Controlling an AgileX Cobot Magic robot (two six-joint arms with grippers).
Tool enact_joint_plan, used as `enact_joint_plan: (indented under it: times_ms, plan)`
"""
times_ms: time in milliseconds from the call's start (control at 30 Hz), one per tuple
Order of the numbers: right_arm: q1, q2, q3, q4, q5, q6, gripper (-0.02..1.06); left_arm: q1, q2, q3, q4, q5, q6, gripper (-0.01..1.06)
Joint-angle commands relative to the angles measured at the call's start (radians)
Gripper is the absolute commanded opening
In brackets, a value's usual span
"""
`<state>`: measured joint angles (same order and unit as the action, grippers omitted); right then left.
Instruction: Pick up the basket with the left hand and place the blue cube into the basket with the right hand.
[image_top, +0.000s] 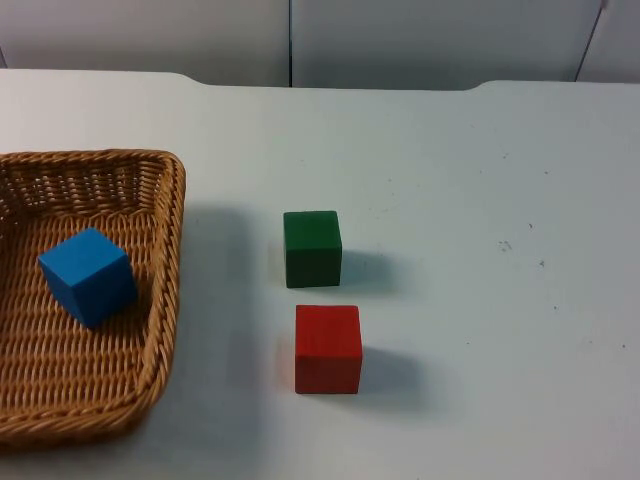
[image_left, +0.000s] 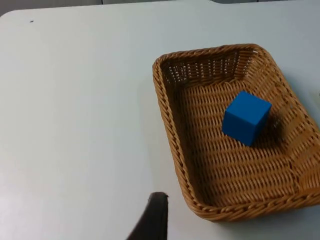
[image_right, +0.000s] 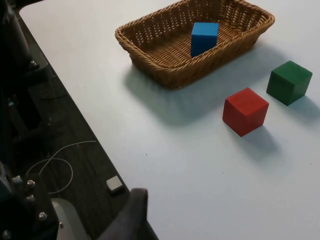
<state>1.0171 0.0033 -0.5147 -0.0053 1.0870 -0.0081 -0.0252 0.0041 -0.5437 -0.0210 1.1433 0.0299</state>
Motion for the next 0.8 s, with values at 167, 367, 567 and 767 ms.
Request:
enact_joint_plan:
  times_ms: [167, 367, 567, 767]
  plan:
    - [0.003, -0.003, 0.006, -0.007, -0.008, 0.002, 1.04, -0.007, -0.004, 0.032, 0.01, -0.065, 0.012, 0.84]
    - [0.003, -0.003, 0.006, -0.007, -0.008, 0.002, 1.04, -0.007, -0.004, 0.032, 0.01, -0.065, 0.012, 0.84]
    - [0.003, -0.003, 0.006, -0.007, -0.008, 0.002, 1.04, -0.007, -0.004, 0.032, 0.01, -0.065, 0.012, 0.84]
    - [-0.003, -0.003, 0.006, -0.007, -0.008, 0.002, 1.04, -0.007, -0.004, 0.032, 0.01, -0.065, 0.012, 0.84]
